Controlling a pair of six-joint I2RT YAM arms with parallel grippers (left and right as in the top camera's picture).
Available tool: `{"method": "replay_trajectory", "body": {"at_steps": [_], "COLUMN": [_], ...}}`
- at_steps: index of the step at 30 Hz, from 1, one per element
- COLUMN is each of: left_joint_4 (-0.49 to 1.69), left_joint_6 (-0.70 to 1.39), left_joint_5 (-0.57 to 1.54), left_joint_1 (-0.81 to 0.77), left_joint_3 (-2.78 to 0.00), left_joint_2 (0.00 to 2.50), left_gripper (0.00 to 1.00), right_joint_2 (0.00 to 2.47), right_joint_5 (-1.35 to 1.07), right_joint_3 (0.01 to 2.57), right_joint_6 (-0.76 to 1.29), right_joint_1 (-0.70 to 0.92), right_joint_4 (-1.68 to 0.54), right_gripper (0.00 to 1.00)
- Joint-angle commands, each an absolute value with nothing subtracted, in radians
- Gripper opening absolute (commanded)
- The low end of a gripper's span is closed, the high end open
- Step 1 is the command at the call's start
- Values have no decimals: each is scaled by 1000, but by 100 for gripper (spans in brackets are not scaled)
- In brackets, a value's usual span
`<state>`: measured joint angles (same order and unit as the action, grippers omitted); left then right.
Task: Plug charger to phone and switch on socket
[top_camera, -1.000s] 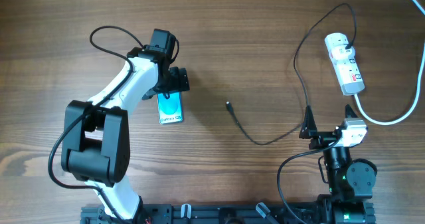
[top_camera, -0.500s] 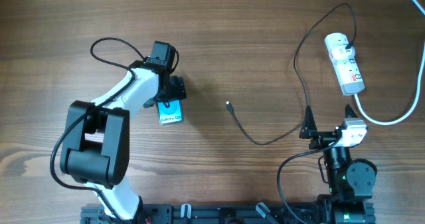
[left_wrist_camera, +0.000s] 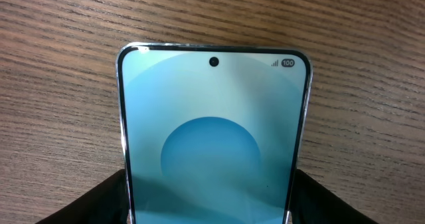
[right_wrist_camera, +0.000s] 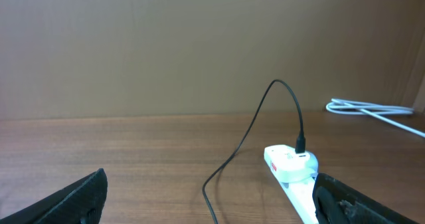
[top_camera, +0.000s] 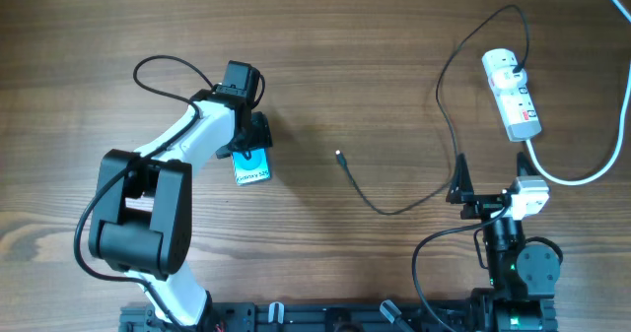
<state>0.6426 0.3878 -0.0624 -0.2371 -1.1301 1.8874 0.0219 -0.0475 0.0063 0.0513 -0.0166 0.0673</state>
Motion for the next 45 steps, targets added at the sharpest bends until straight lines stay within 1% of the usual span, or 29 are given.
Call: {"method": "replay_trajectory", "body": {"at_steps": [1, 4, 5, 7, 9, 10, 12, 14, 15, 17, 18, 19, 22, 25, 27, 30, 33, 37, 41, 42, 44, 45], "left_joint_4": [642, 641, 638, 634, 634, 634, 635, 635, 635, 634, 634, 635, 636, 636, 643, 647, 647, 648, 651, 651, 650, 650], "left_joint_6": [397, 375, 366, 366, 367, 367, 366, 344, 344, 341, 317, 291, 289, 265, 265, 265, 265, 265, 265, 265, 265, 265], "left_joint_5": [7, 19, 18, 18, 19, 20, 49, 117, 152, 215, 257, 325, 373, 403, 411, 412, 412, 424, 439, 439, 449, 449], "left_joint_1": [-233, -233, -233, -233, -231, -228, -218, -195, -179, -149, -132, -108, -91, -91, -91, -92, -93, -94, -93, -94, -94, -94], "left_joint_3": [-1098, -1098, -1098, -1098, -1100, -1100, -1101, -1101, -1101, -1101, -1100, -1100, -1100, -1100, -1100, -1100, -1100, -1100, -1100, -1100, -1100, -1100], "left_joint_2": [1913, 1913, 1913, 1913, 1913, 1913, 1913, 1913, 1913, 1913, 1913, 1913, 1913, 1913, 1913, 1913, 1913, 1913, 1913, 1913, 1913, 1913], "left_gripper": [67, 65, 63, 63, 63, 63, 63, 64, 64, 64, 64, 64, 64, 64, 64, 64, 64, 64, 64, 64, 64, 65], "right_joint_2": [14, 18, 42, 135, 300, 436, 620, 814, 895, 1011, 1068, 1164, 1330, 1498, 1629, 1789, 1918, 2049, 2102, 2102, 2103, 2103], "right_joint_5": [-75, -221, -218, -217, -267, -298, -317, -336, -391, -555, -718, -831, -832, -829, -828, -808, -781, -714, -677, -665, -630, -625], "right_joint_3": [5, 21, 72, 192, 367, 510, 712, 916, 996, 1081, 1087, 1086, 1086, 1086, 1086, 1086, 1086, 1086, 1086, 1086, 1086, 1086], "right_joint_6": [123, 141, 159, 149, 105, 105, 104, 108, 108, 108, 116, 144, 150, 152, 199, 300, 349, 419, 484, 506, 604, 637], "right_joint_1": [-23, -23, -23, -23, -23, -23, -23, -23, -23, -23, -22, -14, 50, 189, 303, 429, 538, 646, 665, 665, 667, 668], "right_joint_4": [33, 32, -11, -78, -154, -246, -419, -601, -654, -679, -653, -635, -649, -590, -474, -303, -147, 47, 97, 104, 128, 141], "right_gripper": [99, 100, 100, 100, 100, 100, 100, 100, 100, 100, 100, 100, 100, 100, 100, 100, 100, 100, 100, 97, 77, 62]}}
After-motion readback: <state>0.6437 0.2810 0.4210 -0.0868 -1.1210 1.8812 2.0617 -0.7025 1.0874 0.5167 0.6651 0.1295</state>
